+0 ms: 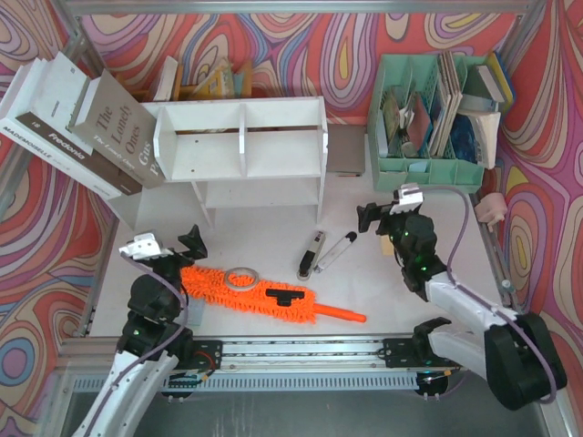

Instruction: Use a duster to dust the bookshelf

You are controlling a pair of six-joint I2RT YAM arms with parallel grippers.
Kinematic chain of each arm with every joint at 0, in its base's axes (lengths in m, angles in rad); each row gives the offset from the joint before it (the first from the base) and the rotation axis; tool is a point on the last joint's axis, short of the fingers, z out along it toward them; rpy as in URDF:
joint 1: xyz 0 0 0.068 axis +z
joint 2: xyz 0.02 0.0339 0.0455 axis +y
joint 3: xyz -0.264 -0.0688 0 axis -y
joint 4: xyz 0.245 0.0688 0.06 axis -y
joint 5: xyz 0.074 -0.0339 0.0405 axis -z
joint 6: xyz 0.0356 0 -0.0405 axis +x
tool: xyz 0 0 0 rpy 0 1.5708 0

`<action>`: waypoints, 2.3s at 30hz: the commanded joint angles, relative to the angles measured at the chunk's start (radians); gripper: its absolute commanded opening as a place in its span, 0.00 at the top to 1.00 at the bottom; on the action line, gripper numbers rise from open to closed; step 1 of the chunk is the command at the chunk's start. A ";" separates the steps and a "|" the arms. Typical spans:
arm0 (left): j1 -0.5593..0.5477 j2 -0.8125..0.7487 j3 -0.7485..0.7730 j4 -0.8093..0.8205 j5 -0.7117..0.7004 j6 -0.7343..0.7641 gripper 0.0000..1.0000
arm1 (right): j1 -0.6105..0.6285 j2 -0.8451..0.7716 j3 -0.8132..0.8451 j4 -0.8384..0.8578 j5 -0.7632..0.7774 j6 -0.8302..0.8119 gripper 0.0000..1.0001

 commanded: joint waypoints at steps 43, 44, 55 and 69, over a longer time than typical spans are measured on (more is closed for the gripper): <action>-0.005 0.439 0.726 -0.979 0.111 -0.394 0.02 | 1.015 0.200 0.480 -0.905 0.228 0.151 0.37; -0.005 0.437 0.724 -0.979 0.113 -0.391 0.02 | 1.029 0.219 0.493 -0.912 0.241 0.155 0.38; -0.005 0.374 0.696 -0.976 0.087 -0.416 0.02 | 1.124 0.370 0.562 -0.967 0.371 0.178 0.51; -0.006 0.398 0.694 -0.974 0.062 -0.416 0.02 | 1.114 0.494 0.603 -0.905 0.416 0.084 0.59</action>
